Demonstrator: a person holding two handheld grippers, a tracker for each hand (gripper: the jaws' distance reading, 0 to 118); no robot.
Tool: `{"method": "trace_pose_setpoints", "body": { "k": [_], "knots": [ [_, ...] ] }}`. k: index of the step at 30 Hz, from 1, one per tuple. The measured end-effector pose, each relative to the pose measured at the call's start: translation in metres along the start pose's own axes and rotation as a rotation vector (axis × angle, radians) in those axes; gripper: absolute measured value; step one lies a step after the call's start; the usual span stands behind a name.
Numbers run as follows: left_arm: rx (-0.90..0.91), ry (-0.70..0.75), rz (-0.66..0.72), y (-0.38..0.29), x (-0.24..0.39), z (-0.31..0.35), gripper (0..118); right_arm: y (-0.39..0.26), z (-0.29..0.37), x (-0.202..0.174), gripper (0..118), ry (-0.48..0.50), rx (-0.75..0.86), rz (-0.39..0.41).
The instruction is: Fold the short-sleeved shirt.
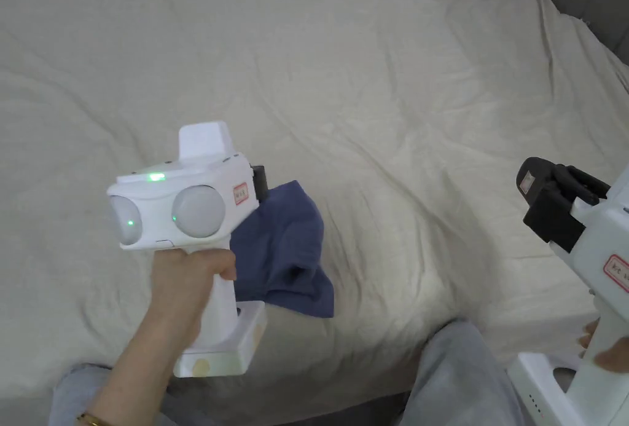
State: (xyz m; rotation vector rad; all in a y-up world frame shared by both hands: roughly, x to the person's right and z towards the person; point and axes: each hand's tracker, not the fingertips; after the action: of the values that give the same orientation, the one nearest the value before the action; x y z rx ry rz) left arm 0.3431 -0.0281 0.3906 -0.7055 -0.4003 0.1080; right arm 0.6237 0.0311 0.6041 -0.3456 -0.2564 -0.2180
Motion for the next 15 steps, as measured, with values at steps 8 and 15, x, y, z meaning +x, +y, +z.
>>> {"method": "trace_pose_setpoints", "body": {
  "k": [8,15],
  "knots": [
    [-0.162,0.028,-0.147,-0.054,0.054,-0.086,0,-0.004,0.003,0.011,2,-0.017,-0.016,0.026],
    [-0.108,0.093,-0.258,-0.084,0.08,-0.111,0,-0.003,0.006,0.014,2,-0.061,-0.034,0.03]
  ]
}}
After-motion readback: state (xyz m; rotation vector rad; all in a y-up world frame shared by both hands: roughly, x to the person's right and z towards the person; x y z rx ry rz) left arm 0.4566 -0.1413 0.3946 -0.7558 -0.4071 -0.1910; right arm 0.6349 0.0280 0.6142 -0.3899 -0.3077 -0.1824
